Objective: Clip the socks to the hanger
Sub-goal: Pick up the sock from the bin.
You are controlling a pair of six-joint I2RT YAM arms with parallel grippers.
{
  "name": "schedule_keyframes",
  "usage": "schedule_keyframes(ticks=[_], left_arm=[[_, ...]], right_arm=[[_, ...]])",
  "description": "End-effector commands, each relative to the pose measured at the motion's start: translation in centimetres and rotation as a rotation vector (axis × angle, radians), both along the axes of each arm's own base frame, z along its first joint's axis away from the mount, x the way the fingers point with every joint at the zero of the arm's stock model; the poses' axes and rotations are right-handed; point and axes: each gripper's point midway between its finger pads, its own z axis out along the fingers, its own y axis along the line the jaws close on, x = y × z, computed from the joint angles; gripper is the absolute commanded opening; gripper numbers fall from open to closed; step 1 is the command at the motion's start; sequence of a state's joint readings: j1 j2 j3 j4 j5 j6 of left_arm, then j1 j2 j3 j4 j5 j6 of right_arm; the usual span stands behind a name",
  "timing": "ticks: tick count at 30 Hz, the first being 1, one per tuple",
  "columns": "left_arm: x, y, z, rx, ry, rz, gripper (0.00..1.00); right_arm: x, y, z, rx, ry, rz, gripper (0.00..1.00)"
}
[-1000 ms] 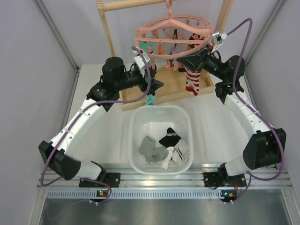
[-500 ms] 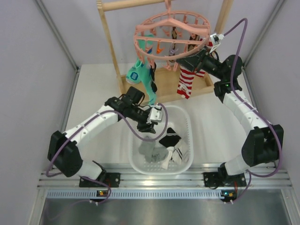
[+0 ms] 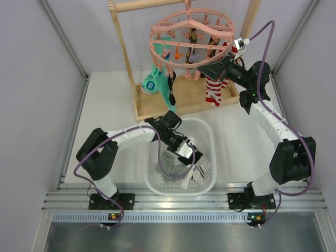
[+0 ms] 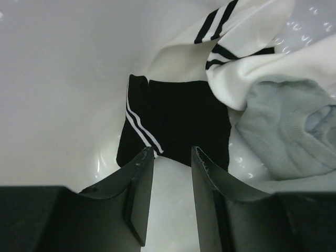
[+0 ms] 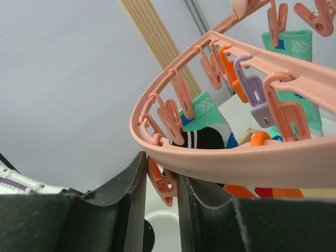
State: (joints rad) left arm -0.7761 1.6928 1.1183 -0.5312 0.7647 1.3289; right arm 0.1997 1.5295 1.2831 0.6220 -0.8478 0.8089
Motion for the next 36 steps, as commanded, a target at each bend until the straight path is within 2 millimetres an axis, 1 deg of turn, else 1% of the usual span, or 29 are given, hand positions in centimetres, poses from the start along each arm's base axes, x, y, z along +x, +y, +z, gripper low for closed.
schedule_keyframes(ticks=[1, 2, 4, 10, 12, 17, 19, 22, 23, 25, 26, 27, 30, 31, 32, 34, 35, 36], left_arm=[[2.3, -2.3, 0.5, -0.09, -0.159, -0.103, 0.4], [2.4, -2.6, 0.6, -0.095, -0.171, -0.114, 0.4], [2.2, -3.1, -0.1, -0.092, -0.19, -0.147, 0.39], [2.1, -3.1, -1.9, -0.062, -0.243, -0.213, 0.39], [2.2, -3.3, -2.1, -0.063, -0.255, -0.226, 0.39], [2.4, -3.5, -2.9, -0.044, -0.246, -0.221, 0.38], [2.6, -3.5, -3.5, -0.027, -0.242, -0.223, 0.39], [2.9, -3.6, -4.0, -0.021, -0.242, -0.215, 0.36], [2.9, -3.7, -3.8, -0.03, -0.24, -0.213, 0.35], [2.9, -4.0, -3.4, -0.04, -0.233, -0.209, 0.28], [2.8, -4.1, -3.0, -0.049, -0.228, -0.208, 0.27], [2.6, -4.1, -2.6, -0.056, -0.226, -0.21, 0.22], [2.1, -4.1, -1.2, -0.073, -0.206, -0.209, 0.16], [1.8, -3.9, -1.0, -0.067, -0.195, -0.21, 0.11], [1.7, -3.8, -0.2, -0.077, -0.201, -0.21, 0.1], [1.4, -3.7, 0.6, -0.083, -0.189, -0.203, 0.06], [1.3, -3.6, 1.9, -0.103, -0.195, -0.194, 0.05], [1.1, -3.6, 2.6, -0.108, -0.165, -0.165, 0.03]], right_arm=[[-0.2, -0.4, 1.6, 0.004, -0.069, 0.002, 0.0], [-0.2, -0.5, 1.5, 0.003, -0.067, 0.001, 0.0], [-0.1, -0.6, 1.4, 0.002, -0.065, 0.001, 0.0], [0.1, -1.0, 1.2, 0.003, -0.057, -0.006, 0.0], [0.1, -1.1, 1.1, 0.003, -0.053, -0.007, 0.0], [0.3, -1.3, 1.0, 0.01, -0.042, -0.012, 0.0], [0.5, -1.4, 0.9, 0.014, -0.035, -0.018, 0.0], [0.4, -1.6, 1.0, 0.015, -0.037, -0.019, 0.0], [0.3, -1.5, 1.0, 0.014, -0.039, -0.016, 0.0], [0.4, -1.6, 1.1, 0.014, -0.042, -0.02, 0.0], [0.4, -1.7, 1.0, 0.014, -0.039, -0.02, 0.0], [0.4, -1.7, 1.1, 0.014, -0.04, -0.021, 0.0], [0.4, -1.7, 1.0, 0.012, -0.04, -0.02, 0.0], [0.4, -1.7, 1.0, 0.012, -0.043, -0.02, 0.0], [0.4, -1.7, 1.0, 0.013, -0.043, -0.02, 0.0], [0.5, -1.7, 1.1, 0.014, -0.048, -0.021, 0.0], [0.5, -1.7, 1.0, 0.014, -0.047, -0.022, 0.0], [0.5, -1.7, 1.1, 0.014, -0.052, -0.022, 0.0]])
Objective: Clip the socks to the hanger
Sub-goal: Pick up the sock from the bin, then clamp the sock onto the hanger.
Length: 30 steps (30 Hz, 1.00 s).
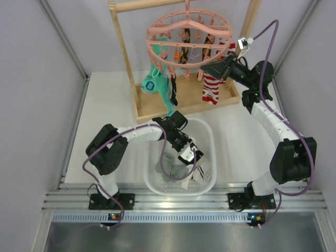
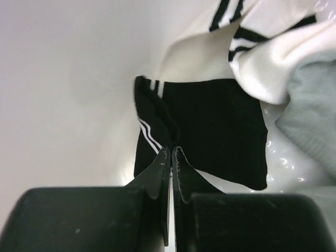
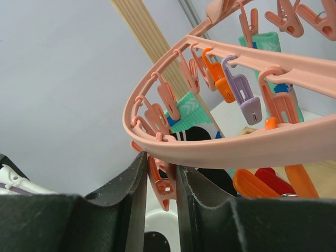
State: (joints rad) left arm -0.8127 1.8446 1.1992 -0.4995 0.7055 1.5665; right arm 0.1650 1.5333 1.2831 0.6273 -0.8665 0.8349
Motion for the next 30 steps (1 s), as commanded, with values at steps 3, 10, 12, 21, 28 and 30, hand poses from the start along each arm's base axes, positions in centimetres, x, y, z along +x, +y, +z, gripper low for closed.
schedule_keyframes(ticks=[3, 10, 12, 21, 28, 30], left_arm=[[-1.2, -1.3, 9.8, -0.177, 0.095, 0.1, 0.0], [-1.5, -1.5, 21.0, -0.295, 0.227, 0.295, 0.0], [-0.9, -1.4, 22.4, -0.294, 0.263, 0.385, 0.0], [2.9, -1.4, 27.0, -0.259, 0.332, 0.706, 0.0], [5.9, -0.8, 27.9, -0.259, 0.398, 0.855, 0.0], [6.8, -0.5, 27.4, -0.239, 0.43, 0.907, 0.0]], right_arm=[[0.1, -0.5, 1.2, 0.008, -0.074, -0.011, 0.0], [-0.7, -0.4, 2.3, 0.037, -0.123, 0.022, 0.0], [-0.9, -0.3, 2.5, 0.049, -0.123, 0.031, 0.0], [-1.7, -0.4, 3.3, 0.048, -0.169, 0.044, 0.0], [-2.1, -0.1, 2.5, 0.037, -0.193, 0.078, 0.0], [-2.0, -0.1, 2.3, 0.035, -0.192, 0.078, 0.0]])
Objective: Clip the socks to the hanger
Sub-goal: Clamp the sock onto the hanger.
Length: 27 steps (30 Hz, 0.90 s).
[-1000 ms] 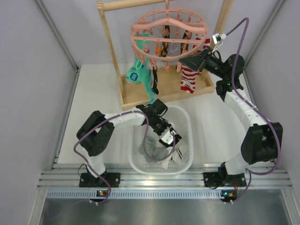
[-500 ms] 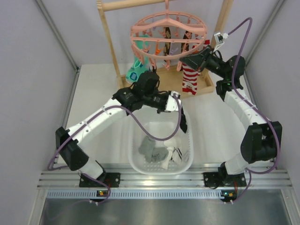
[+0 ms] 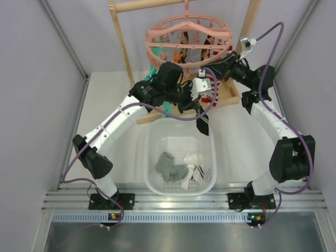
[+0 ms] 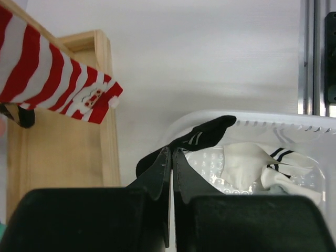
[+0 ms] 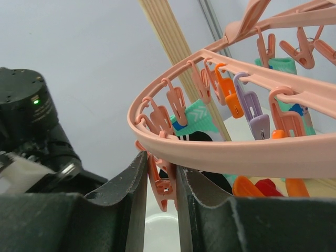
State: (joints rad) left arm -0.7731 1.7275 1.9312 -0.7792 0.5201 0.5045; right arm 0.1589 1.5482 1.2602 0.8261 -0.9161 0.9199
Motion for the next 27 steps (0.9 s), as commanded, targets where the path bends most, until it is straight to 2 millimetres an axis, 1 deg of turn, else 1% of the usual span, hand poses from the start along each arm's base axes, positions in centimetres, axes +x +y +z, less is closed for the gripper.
schedule_keyframes(ticks=[1, 2, 3, 4, 6, 8, 13, 15, 17, 18, 21, 24, 27], left_arm=[[2.1, 1.2, 1.6, -0.021, 0.073, 0.133, 0.0], [3.1, 1.1, 0.9, -0.008, 0.092, 0.162, 0.0], [3.2, 1.3, 1.8, -0.022, 0.116, 0.182, 0.0], [4.2, 1.5, 1.2, -0.017, 0.138, 0.208, 0.0], [4.7, 1.6, 1.7, -0.04, 0.167, 0.237, 0.0], [5.2, 1.8, 1.8, -0.044, 0.174, 0.264, 0.0], [6.0, 2.0, 2.2, -0.056, 0.175, 0.32, 0.0], [6.5, 2.1, 2.9, -0.094, 0.195, 0.338, 0.0], [6.7, 1.8, 4.3, -0.167, 0.216, 0.339, 0.0], [6.8, 1.9, 4.2, -0.18, 0.232, 0.345, 0.0], [7.1, 2.0, 5.4, -0.231, 0.24, 0.343, 0.0], [7.1, 1.9, 5.8, -0.248, 0.244, 0.339, 0.0], [7.3, 1.9, 5.7, -0.253, 0.245, 0.341, 0.0]], right_arm=[[-0.7, -0.2, 1.0, -0.002, -0.106, 0.014, 0.0], [-0.8, -0.2, 1.1, -0.003, -0.111, 0.015, 0.0], [-0.7, -0.2, 1.0, -0.002, -0.108, 0.015, 0.0], [-0.8, -0.2, 1.0, -0.003, -0.108, 0.018, 0.0], [-0.5, -0.2, 0.8, -0.005, -0.104, 0.019, 0.0], [-0.6, -0.1, 0.7, -0.006, -0.102, 0.023, 0.0], [-0.7, -0.1, 0.6, -0.004, -0.101, 0.03, 0.0], [-0.6, -0.1, 0.4, -0.006, -0.103, 0.03, 0.0], [-0.7, -0.1, 0.3, -0.007, -0.102, 0.033, 0.0], [-0.7, -0.1, 0.3, -0.007, -0.103, 0.033, 0.0], [-0.7, 0.0, 0.2, -0.008, -0.102, 0.038, 0.0], [-1.0, 0.0, 0.4, -0.009, -0.108, 0.046, 0.0], [-1.3, 0.0, 0.6, -0.013, -0.118, 0.053, 0.0]])
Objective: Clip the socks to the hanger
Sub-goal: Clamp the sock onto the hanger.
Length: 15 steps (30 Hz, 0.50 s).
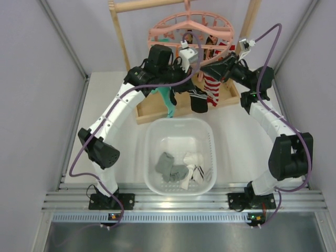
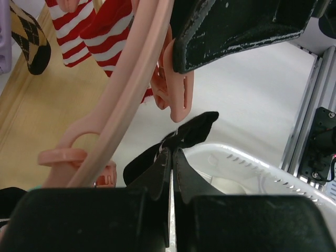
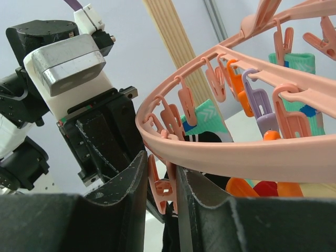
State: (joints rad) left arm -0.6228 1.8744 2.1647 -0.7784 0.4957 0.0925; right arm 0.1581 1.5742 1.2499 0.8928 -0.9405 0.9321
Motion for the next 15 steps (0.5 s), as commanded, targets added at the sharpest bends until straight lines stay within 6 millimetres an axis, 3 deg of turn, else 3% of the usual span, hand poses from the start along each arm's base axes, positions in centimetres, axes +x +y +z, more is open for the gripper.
schedule_keyframes(ticks=[1, 15], left_arm=[[0.0, 0.1, 3.5, -0.1, -0.052, 0.01, 0.0], [0.3, 0.6, 5.1, -0.211, -0.063, 0.007, 0.0]], right_arm=[[-1.3, -0.1, 1.1, -0.01, -0.095, 0.031, 0.0], [-1.3, -0.1, 0.8, -0.012, -0.093, 0.039, 0.0]])
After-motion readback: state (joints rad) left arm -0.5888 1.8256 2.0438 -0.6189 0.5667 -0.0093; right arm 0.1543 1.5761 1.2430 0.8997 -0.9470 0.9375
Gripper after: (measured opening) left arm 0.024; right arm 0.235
